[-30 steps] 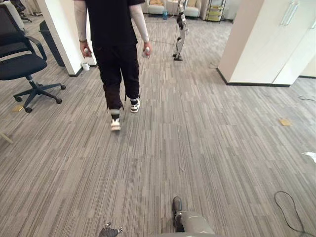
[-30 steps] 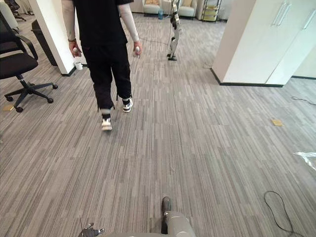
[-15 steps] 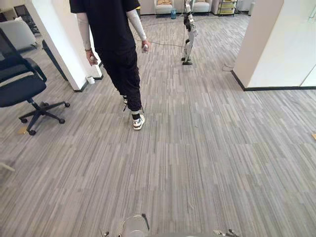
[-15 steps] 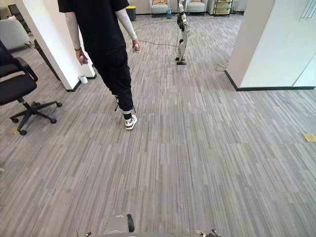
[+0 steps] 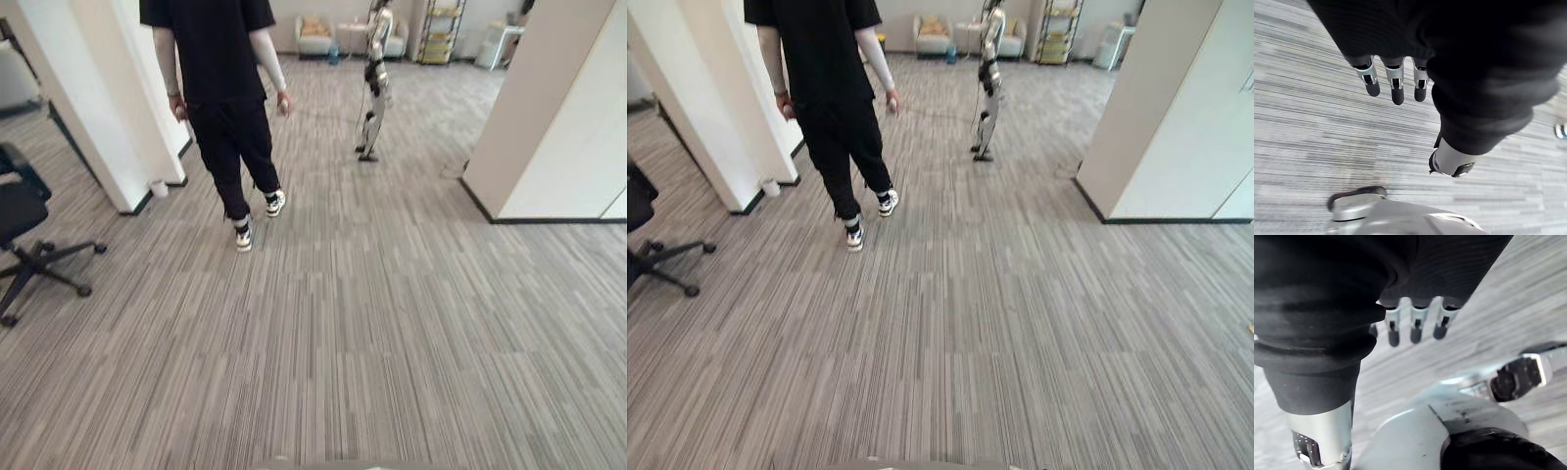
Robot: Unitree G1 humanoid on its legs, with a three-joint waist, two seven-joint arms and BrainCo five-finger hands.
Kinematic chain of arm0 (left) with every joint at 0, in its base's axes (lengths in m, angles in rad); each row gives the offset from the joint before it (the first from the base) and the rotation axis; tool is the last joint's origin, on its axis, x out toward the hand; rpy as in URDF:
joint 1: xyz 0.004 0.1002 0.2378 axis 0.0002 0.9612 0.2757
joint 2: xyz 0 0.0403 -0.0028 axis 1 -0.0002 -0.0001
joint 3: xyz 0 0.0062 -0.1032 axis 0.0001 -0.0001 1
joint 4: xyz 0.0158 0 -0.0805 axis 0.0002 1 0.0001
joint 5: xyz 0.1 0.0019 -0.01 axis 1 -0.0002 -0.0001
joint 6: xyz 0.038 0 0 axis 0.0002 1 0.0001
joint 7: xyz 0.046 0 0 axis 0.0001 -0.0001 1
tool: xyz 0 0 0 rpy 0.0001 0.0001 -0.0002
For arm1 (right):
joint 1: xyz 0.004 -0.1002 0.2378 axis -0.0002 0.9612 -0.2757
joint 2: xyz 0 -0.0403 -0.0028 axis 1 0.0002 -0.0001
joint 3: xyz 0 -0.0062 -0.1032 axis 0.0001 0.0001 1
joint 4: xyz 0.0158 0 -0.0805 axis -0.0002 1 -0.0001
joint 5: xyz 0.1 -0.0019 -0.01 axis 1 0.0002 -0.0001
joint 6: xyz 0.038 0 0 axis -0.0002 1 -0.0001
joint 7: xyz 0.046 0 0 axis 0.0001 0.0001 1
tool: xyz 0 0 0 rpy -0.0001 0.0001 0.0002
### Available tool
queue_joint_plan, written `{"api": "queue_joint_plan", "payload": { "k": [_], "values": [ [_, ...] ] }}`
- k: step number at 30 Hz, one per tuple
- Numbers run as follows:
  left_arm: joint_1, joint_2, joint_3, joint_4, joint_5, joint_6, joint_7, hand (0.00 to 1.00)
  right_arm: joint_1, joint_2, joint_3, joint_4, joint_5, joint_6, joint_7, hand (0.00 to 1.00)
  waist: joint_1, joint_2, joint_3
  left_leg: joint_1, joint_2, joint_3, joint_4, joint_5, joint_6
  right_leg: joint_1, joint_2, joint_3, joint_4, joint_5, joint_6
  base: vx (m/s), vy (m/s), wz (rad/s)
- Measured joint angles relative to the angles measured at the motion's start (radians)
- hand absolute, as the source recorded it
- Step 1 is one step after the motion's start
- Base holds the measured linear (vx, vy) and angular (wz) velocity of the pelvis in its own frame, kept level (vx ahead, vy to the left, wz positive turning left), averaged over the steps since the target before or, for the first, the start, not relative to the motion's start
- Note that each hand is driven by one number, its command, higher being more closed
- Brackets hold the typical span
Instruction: Organize washtable
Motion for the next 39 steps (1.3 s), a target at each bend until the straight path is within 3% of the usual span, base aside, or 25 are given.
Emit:
{"api": "queue_joint_plan", "payload": {
  "k": [1, 3, 5, 7, 8, 9, 10, 11, 12, 13, 14, 15, 17, 18, 19, 21, 22, 23, 24, 25, 28, 29, 30, 39],
  "values": [
    [-0.033, 0.006, -0.013, -0.001, 0.000, -0.003, -0.001, 0.00, 0.005, 0.004, 0.000, -0.005, 0.000, -0.002, 0.000, 0.00, -0.016, 0.000, 0.001, 0.051, 0.002, -0.017, -0.025, -0.018, -0.005, -0.049, 0.018, -0.029, -0.095, -0.041, 0.008, 0.45, 0.031, 0.36],
    [-0.073, 0.001, -0.012, -0.003, 0.000, -0.005, 0.001, 0.00, 0.005, 0.003, 0.000, -0.006, 0.000, -0.002, -0.001, 0.00, -0.018, 0.005, 0.003, 0.094, 0.007, -0.032, -0.042, -0.059, -0.017, -0.131, 0.058, -0.047, -0.315, -0.056, 0.013, 0.50, 0.008, 0.33],
    [-0.096, -0.016, -0.011, -0.008, 0.000, -0.010, 0.003, 0.00, 0.011, 0.007, 0.000, -0.007, 0.000, 0.003, -0.003, 0.00, -0.021, 0.024, 0.012, 0.142, 0.025, -0.060, -0.055, -0.104, -0.042, -0.164, 0.111, -0.069, -0.683, 0.028, 0.000, 0.57, -0.019, 0.34],
    [-0.099, -0.032, 0.025, -0.029, 0.000, -0.011, 0.005, 0.00, 0.021, 0.016, 0.004, -0.014, 0.000, 0.018, -0.003, 0.00, -0.031, 0.025, 0.027, 0.204, 0.039, -0.082, -0.059, -0.149, -0.101, -0.179, 0.153, -0.037, -0.888, 0.148, -0.019, 0.57, -0.091, 0.42],
    [-0.097, -0.039, 0.041, -0.032, 0.001, -0.011, 0.004, 0.00, 0.027, 0.022, 0.003, -0.018, 0.000, 0.019, -0.004, 0.00, -0.038, 0.026, 0.029, 0.221, 0.047, -0.087, -0.052, -0.160, -0.120, -0.179, 0.154, -0.029, -0.890, 0.171, -0.029, 0.70, -0.147, 0.67],
    [-0.089, -0.049, 0.080, -0.040, 0.003, -0.011, 0.004, 0.00, 0.040, 0.028, 0.003, -0.031, 0.000, 0.023, -0.004, 0.00, -0.045, 0.023, 0.028, 0.239, 0.063, -0.099, -0.002, -0.167, -0.132, -0.166, 0.157, -0.024, -0.846, 0.256, -0.064, 0.72, -0.185, 0.62],
    [-0.089, -0.056, 0.110, -0.051, 0.008, -0.012, 0.004, 0.00, 0.047, 0.029, 0.003, -0.039, -0.001, 0.024, -0.005, 0.00, -0.042, 0.027, 0.029, 0.226, 0.082, -0.099, 0.086, -0.170, -0.137, -0.156, 0.159, -0.030, -0.803, 0.278, -0.064, 0.86, -0.252, 0.64],
    [-0.090, -0.086, 0.154, -0.067, 0.008, -0.013, 0.003, 0.00, 0.057, 0.018, 0.005, -0.053, -0.001, 0.025, -0.003, 0.00, -0.042, 0.042, 0.028, 0.149, 0.129, -0.091, 0.300, -0.158, -0.157, -0.129, 0.174, -0.057, -0.768, 0.225, -0.068, 0.84, -0.278, 0.40],
    [-0.091, -0.104, 0.201, -0.086, 0.007, -0.013, 0.002, 0.00, 0.055, 0.009, 0.015, -0.087, -0.001, 0.024, -0.002, 0.00, -0.037, 0.068, 0.037, 0.037, 0.184, -0.079, 0.569, -0.067, -0.177, -0.097, 0.200, -0.073, -0.761, 0.179, -0.087, 0.67, -0.228, 0.18],
    [-0.090, -0.116, 0.223, -0.092, 0.007, -0.013, 0.002, 0.00, 0.052, 0.000, 0.031, -0.105, -0.001, 0.025, -0.002, 0.00, -0.032, 0.081, 0.044, -0.020, 0.213, -0.074, 0.688, 0.018, -0.179, -0.078, 0.216, -0.072, -0.763, 0.159, -0.093, 0.63, -0.183, -0.16],
    [-0.089, -0.125, 0.239, -0.099, 0.006, -0.012, 0.001, 0.00, 0.044, -0.011, 0.048, -0.119, -0.001, 0.024, -0.002, 0.00, -0.017, 0.089, 0.057, -0.111, 0.282, -0.059, 0.883, 0.071, -0.179, -0.039, 0.242, -0.061, -0.767, 0.126, -0.109, 0.59, -0.152, -0.35],
    [-0.090, -0.121, 0.241, -0.105, 0.006, -0.012, 0.000, 0.00, 0.032, -0.012, 0.048, -0.119, -0.001, 0.023, -0.002, 0.00, -0.013, 0.095, 0.065, -0.155, 0.316, -0.047, 0.974, 0.065, -0.172, 0.004, 0.251, -0.049, -0.770, 0.107, -0.117, 0.56, -0.139, -0.43],
    [-0.080, -0.103, 0.219, -0.108, -0.001, -0.011, 0.002, 0.00, 0.012, -0.004, 0.049, -0.110, -0.001, 0.028, -0.002, 0.00, 0.007, 0.064, 0.077, -0.221, 0.345, -0.023, 1.019, 0.043, -0.151, 0.111, 0.242, -0.020, -0.818, 0.104, -0.118, 0.44, -0.116, -0.43],
    [-0.077, -0.105, 0.217, -0.110, -0.001, -0.012, 0.001, 0.00, 0.007, 0.000, 0.046, -0.109, -0.001, 0.028, -0.003, 0.00, 0.012, 0.053, 0.080, -0.227, 0.350, -0.003, 0.992, 0.037, -0.148, 0.136, 0.233, -0.012, -0.835, 0.104, -0.117, 0.48, -0.097, -0.53],
    [-0.068, -0.102, 0.206, -0.117, -0.003, -0.012, 0.004, 0.00, -0.002, 0.005, 0.047, -0.112, 0.000, 0.026, -0.005, 0.00, 0.014, 0.039, 0.078, -0.246, 0.354, 0.038, 0.866, 0.006, -0.162, 0.194, 0.214, 0.014, -0.875, 0.104, -0.108, 0.42, -0.042, -0.46],
    [-0.067, -0.100, 0.185, -0.121, -0.008, -0.014, 0.009, 0.00, -0.021, 0.004, 0.045, -0.111, 0.000, 0.025, -0.008, 0.00, 0.014, 0.040, 0.078, -0.247, 0.347, 0.062, 0.651, -0.013, -0.180, 0.221, 0.196, 0.038, -0.897, 0.098, -0.087, 0.34, 0.022, -0.46],
    [-0.070, -0.104, 0.179, -0.119, -0.015, -0.014, 0.020, 0.00, -0.033, 0.002, 0.038, -0.110, 0.000, 0.019, -0.017, 0.00, 0.013, 0.047, 0.073, -0.227, 0.319, 0.066, 0.357, 0.002, -0.193, 0.219, 0.190, 0.053, -0.899, 0.086, -0.064, 0.20, 0.075, -0.50],
    [-0.071, -0.109, 0.177, -0.117, -0.017, -0.014, 0.023, 0.00, -0.033, 0.000, 0.037, -0.110, 0.000, 0.017, -0.020, 0.00, 0.014, 0.056, 0.068, -0.216, 0.311, 0.055, 0.252, 0.036, -0.195, 0.218, 0.192, 0.062, -0.900, 0.078, -0.053, 0.25, 0.123, -0.56],
    [-0.069, -0.122, 0.167, -0.102, -0.023, -0.014, 0.024, 0.00, -0.027, -0.013, 0.030, -0.112, -0.001, 0.017, -0.022, 0.00, 0.014, 0.091, 0.049, -0.211, 0.314, 0.038, 0.112, 0.172, -0.189, 0.216, 0.214, 0.069, -0.904, 0.066, -0.035, 0.26, 0.187, -0.30],
    [-0.068, -0.123, 0.160, -0.086, -0.022, -0.014, 0.023, 0.00, -0.020, -0.018, 0.022, -0.109, -0.001, 0.020, -0.027, 0.00, 0.010, 0.106, 0.034, -0.196, 0.314, 0.051, 0.072, 0.172, -0.185, 0.220, 0.220, 0.072, -0.903, 0.051, -0.020, 0.32, 0.258, -0.08],
    [-0.075, -0.085, 0.142, -0.075, -0.022, -0.022, 0.022, 0.00, 0.007, 0.009, 0.019, -0.103, -0.001, 0.019, -0.039, 0.00, 0.011, 0.049, 0.012, -0.116, 0.231, 0.074, -0.075, 0.205, -0.168, 0.230, 0.149, 0.086, -0.900, 0.028, 0.014, 0.20, 0.184, 0.08],
    [-0.072, -0.078, 0.141, -0.074, -0.023, -0.024, 0.022, 0.00, 0.005, 0.012, 0.020, -0.089, -0.001, 0.019, -0.039, 0.00, 0.013, 0.045, 0.008, -0.097, 0.204, 0.086, -0.126, 0.219, -0.160, 0.229, 0.129, 0.095, -0.909, 0.022, 0.022, 0.11, 0.112, -0.02],
    [-0.072, -0.030, 0.026, -0.001, -0.023, -0.025, 0.021, 0.00, -0.037, -0.012, 0.028, 0.008, -0.001, 0.018, -0.039, 0.00, 0.012, 0.021, 0.032, -0.034, 0.120, 0.098, -0.262, 0.251, -0.143, 0.256, 0.082, 0.121, -0.986, 0.008, 0.046, 0.05, 0.058, -0.02],
    [-0.072, -0.030, 0.026, 0.000, -0.028, -0.026, 0.023, 0.00, -0.037, -0.011, 0.029, 0.008, -0.001, 0.017, -0.043, 0.00, 0.012, 0.020, 0.033, -0.037, 0.120, 0.098, -0.262, 0.252, -0.143, 0.256, 0.082, 0.119, -0.991, 0.008, 0.046, 0.00, 0.000, 0.00]
  ]
}}
